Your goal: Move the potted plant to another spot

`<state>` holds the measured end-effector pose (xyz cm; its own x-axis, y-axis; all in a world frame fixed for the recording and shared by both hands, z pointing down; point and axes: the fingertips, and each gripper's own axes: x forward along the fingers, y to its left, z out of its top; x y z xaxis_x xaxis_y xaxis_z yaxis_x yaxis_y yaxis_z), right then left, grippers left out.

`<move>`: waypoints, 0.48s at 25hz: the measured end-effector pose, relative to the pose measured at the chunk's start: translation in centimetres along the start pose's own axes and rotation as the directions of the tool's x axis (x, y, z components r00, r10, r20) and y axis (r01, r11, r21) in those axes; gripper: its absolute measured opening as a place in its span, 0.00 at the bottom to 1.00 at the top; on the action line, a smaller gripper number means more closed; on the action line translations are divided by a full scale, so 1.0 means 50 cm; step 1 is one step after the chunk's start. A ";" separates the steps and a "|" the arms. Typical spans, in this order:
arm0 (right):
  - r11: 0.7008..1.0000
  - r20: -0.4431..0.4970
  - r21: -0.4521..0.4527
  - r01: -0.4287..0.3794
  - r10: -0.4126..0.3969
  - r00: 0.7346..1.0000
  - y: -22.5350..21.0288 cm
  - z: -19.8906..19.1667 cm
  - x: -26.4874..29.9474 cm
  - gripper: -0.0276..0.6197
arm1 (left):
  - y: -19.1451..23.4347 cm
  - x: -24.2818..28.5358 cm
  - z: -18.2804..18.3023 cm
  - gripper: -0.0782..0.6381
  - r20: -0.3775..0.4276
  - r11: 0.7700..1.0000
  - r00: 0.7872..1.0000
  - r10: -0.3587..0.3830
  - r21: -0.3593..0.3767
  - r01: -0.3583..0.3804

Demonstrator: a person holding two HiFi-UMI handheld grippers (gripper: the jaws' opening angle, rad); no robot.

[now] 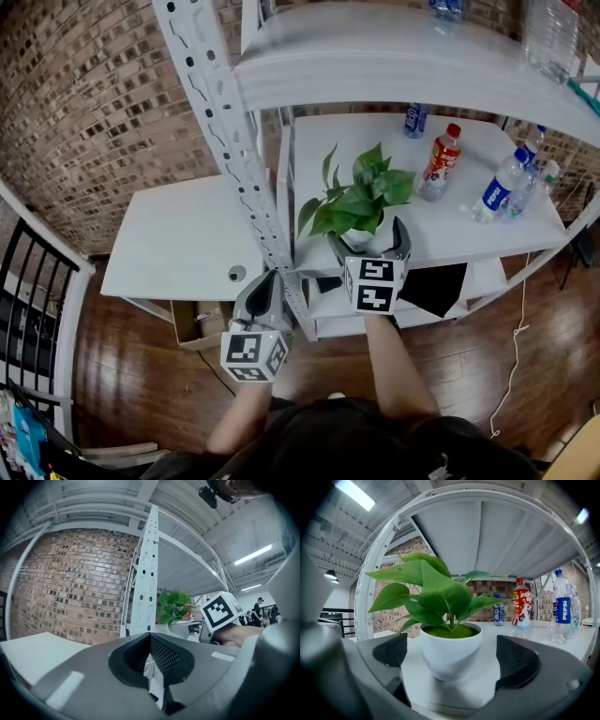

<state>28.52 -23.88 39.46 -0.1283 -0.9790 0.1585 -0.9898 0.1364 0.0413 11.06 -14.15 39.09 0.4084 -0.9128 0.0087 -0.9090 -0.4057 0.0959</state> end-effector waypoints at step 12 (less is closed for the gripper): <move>1.000 -0.035 0.006 -0.003 0.003 0.999 -0.003 -0.002 0.037 0.79 | 0.021 0.003 -0.004 0.13 -0.009 1.000 1.000 0.004 -0.006 -0.005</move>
<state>28.43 -25.71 39.82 -0.1289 -0.9726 0.1935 -0.9898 0.1381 0.0348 10.18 -14.69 39.40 0.4050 -0.9141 0.0177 -0.9102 -0.4013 0.1020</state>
